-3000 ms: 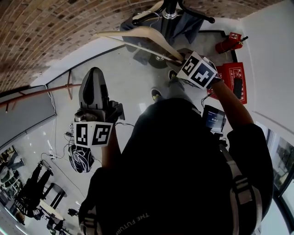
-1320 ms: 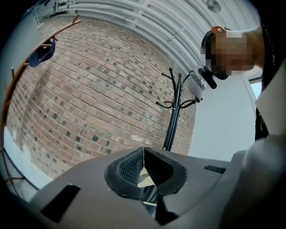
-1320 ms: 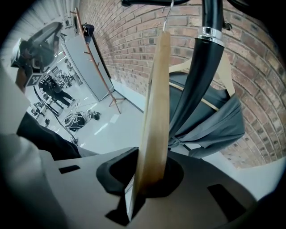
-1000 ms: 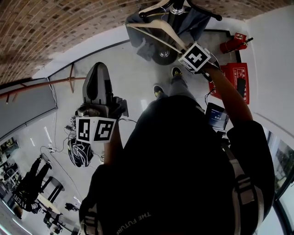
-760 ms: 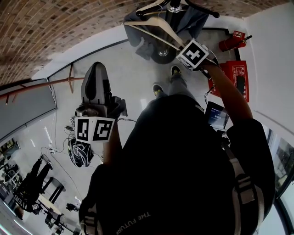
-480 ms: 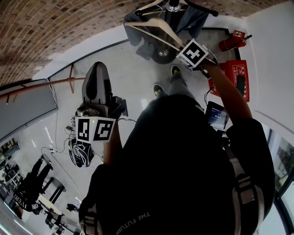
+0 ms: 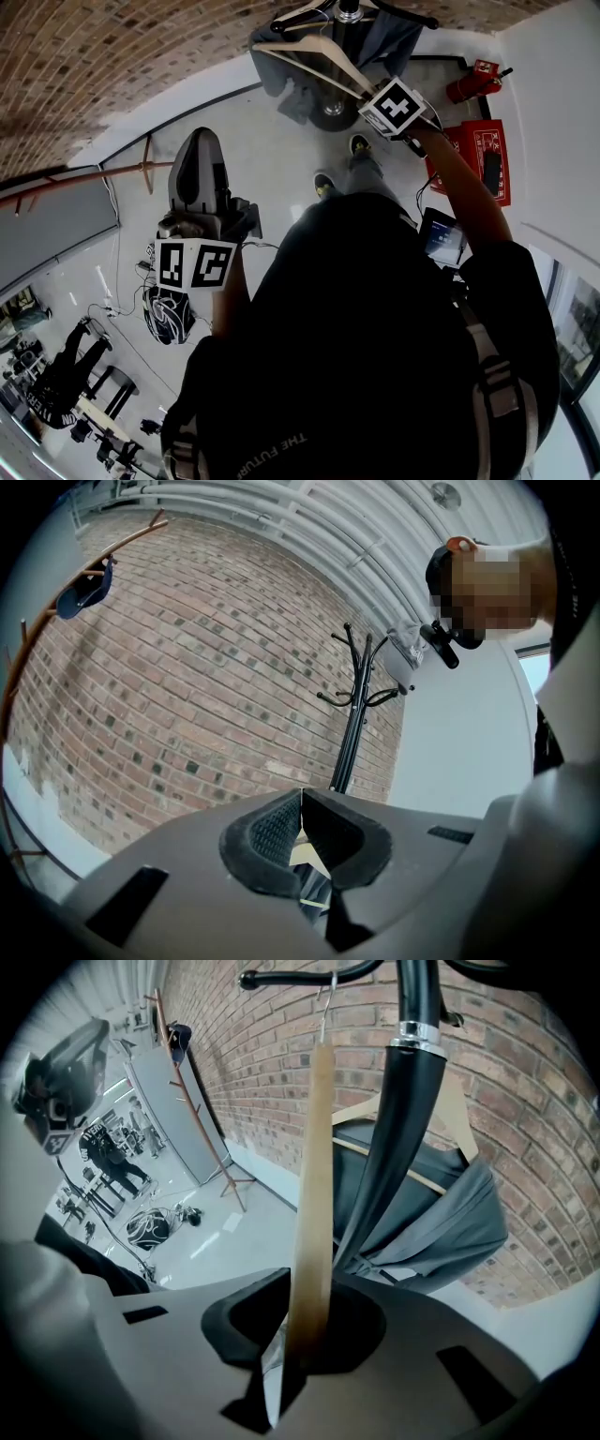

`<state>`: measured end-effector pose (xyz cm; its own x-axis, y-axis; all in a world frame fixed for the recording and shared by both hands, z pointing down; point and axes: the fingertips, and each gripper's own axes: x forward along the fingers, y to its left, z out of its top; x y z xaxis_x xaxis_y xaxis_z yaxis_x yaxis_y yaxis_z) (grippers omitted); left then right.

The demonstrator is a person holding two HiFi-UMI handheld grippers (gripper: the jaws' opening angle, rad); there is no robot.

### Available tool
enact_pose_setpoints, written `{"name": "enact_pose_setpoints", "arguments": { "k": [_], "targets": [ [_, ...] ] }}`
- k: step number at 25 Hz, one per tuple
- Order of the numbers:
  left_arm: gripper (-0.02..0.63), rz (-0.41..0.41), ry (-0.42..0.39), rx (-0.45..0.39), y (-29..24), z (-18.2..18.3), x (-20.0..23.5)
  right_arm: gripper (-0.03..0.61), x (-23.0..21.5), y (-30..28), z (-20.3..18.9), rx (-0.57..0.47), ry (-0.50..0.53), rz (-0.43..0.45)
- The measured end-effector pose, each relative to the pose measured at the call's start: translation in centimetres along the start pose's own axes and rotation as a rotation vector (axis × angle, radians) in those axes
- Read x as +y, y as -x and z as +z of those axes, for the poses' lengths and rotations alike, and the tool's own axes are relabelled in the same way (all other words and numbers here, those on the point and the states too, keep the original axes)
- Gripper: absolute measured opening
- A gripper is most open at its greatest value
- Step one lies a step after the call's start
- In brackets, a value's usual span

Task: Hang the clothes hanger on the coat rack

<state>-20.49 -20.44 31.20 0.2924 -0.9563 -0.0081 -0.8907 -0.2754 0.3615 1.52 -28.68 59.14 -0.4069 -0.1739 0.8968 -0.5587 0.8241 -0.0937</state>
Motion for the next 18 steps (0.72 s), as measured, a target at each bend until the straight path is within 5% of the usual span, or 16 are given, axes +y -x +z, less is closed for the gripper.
{"name": "enact_pose_setpoints", "arguments": {
  "k": [18],
  "targets": [
    [0.021, -0.049, -0.007, -0.004, -0.9, 0.2, -0.4, 0.127, -0.1, 3.3, 2.1, -0.116, 0.093, -0.076]
  ]
}}
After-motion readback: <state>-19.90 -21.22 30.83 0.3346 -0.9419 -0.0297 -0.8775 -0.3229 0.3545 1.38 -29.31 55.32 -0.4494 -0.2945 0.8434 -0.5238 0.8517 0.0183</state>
